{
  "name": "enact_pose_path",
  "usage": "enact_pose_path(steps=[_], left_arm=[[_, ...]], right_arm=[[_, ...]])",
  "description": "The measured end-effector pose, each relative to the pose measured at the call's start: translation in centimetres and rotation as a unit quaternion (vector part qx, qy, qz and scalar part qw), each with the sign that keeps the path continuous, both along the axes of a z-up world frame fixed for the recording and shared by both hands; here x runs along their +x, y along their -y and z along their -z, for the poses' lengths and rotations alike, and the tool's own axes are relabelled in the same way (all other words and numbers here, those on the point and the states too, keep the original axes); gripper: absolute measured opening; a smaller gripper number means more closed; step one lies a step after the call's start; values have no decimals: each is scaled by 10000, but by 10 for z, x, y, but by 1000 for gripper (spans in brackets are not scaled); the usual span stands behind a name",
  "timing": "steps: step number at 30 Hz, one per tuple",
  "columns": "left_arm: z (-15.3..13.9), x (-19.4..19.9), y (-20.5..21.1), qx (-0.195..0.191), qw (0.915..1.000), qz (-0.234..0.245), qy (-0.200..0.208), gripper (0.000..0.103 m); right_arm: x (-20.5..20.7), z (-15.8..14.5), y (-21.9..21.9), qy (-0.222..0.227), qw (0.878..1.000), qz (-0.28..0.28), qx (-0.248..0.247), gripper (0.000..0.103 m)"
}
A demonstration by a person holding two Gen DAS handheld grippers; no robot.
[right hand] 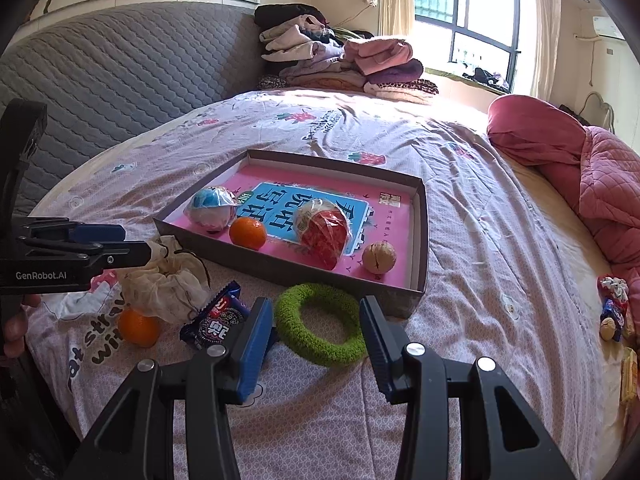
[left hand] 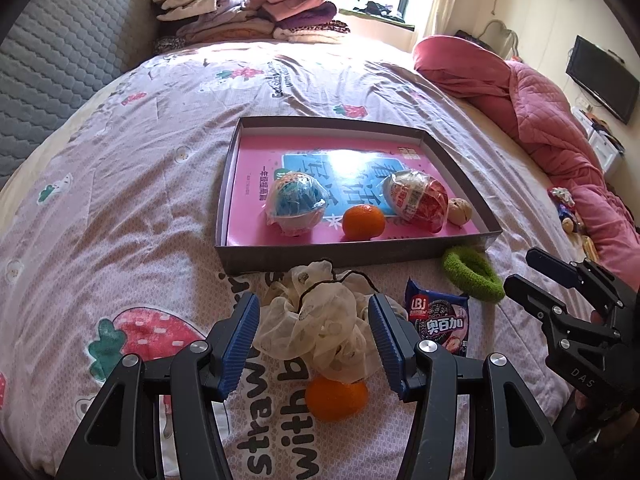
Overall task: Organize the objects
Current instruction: 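Move left tool to the white mesh scrunchie while right tool approaches the green fuzzy ring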
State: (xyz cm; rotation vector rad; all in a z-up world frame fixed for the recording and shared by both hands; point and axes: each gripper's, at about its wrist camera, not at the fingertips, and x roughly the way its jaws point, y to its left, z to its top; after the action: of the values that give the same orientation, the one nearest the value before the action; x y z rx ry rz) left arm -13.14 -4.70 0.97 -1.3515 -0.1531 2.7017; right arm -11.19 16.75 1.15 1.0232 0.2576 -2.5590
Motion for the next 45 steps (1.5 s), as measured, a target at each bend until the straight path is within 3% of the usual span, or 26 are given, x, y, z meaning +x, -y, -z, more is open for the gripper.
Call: enact_pose_path(steps=[22,45], left_arm=[[10,10,1,29,9998,21,178,58],[31,-4,0,29,9991,-14,418,58]], right_arm=[[12,26,8,298,9985,-127,430,45],[1,37,9,250,9972,-16,709,46]])
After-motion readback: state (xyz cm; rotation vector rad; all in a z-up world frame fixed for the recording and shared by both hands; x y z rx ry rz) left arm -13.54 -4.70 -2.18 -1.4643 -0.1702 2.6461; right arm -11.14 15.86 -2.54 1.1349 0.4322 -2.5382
